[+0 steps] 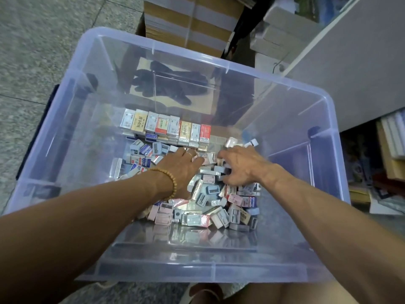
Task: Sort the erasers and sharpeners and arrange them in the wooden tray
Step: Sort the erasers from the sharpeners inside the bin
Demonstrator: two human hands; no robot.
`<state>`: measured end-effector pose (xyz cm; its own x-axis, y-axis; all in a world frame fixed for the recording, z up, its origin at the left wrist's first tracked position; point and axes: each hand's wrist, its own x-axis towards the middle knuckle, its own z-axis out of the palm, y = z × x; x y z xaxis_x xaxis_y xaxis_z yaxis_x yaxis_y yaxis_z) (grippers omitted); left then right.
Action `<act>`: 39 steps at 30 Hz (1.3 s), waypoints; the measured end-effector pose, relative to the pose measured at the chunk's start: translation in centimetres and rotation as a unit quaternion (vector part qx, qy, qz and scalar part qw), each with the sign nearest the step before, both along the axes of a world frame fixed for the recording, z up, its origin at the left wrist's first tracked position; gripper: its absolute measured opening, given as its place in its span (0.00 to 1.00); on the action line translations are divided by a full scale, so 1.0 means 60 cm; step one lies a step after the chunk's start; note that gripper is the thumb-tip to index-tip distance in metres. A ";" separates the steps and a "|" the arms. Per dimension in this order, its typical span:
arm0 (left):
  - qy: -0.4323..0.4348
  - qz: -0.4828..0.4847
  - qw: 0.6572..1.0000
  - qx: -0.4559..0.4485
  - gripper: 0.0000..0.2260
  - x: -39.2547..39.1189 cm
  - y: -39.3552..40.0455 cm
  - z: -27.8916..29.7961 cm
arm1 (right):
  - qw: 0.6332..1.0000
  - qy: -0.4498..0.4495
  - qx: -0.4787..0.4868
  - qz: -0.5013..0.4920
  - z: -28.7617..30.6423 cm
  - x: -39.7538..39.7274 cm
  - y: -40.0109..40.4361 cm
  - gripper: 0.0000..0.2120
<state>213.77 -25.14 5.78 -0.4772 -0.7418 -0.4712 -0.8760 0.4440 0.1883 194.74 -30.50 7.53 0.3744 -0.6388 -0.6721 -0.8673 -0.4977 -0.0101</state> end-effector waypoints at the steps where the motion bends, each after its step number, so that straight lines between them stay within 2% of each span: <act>1: 0.000 -0.013 1.000 0.003 0.42 -0.001 -0.001 -0.001 | 1.000 -0.001 0.012 -0.006 0.000 0.000 0.003 0.33; 5: 0.042 -0.014 0.996 0.078 0.40 -0.003 -0.002 0.000 | 0.998 0.003 0.048 -0.044 0.005 0.000 -0.006 0.33; 9: 0.060 -0.008 0.992 0.112 0.35 0.001 -0.003 0.001 | 0.995 -0.017 0.050 -0.081 0.005 -0.003 -0.010 0.16; 12: 0.066 0.001 0.992 0.104 0.35 0.001 -0.002 0.002 | 0.996 -0.012 0.038 -0.074 0.005 -0.004 -0.007 0.11; 16: 0.067 -0.020 0.995 0.069 0.36 -0.005 0.007 0.000 | 0.996 -0.014 0.044 -0.081 0.014 -0.010 -0.007 0.13; 20: 0.063 -0.028 0.995 0.066 0.42 -0.012 0.008 -0.007 | 0.986 -0.049 0.044 -0.156 0.032 -0.019 -0.013 0.19; 23: 0.064 -0.016 0.995 0.078 0.36 -0.012 0.004 -0.010 | 0.966 -0.094 0.075 -0.228 0.049 -0.024 -0.011 0.12; 26: 0.061 -0.008 0.994 0.094 0.31 -0.012 0.004 -0.007 | 0.936 -0.141 0.087 -0.311 0.056 -0.031 0.013 0.10; 29: 0.050 -0.020 0.993 0.109 0.35 -0.010 0.008 -0.004 | 0.902 -0.177 0.104 -0.379 0.049 -0.031 0.034 0.09; 35: 0.002 -0.152 0.988 0.025 0.38 -0.011 0.015 -0.003 | 0.873 -0.228 0.065 -0.426 0.040 -0.024 0.030 0.12; 39: 0.016 -0.154 0.988 0.005 0.36 -0.029 0.016 -0.010 | 0.880 -0.238 0.045 -0.409 0.043 -0.023 0.027 0.11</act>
<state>212.05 -24.20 5.18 -0.6941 -0.5544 -0.4592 -0.6934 0.6862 0.2196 193.39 -28.90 10.08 0.0668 -0.7778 -0.6250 -0.8223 0.3118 -0.4759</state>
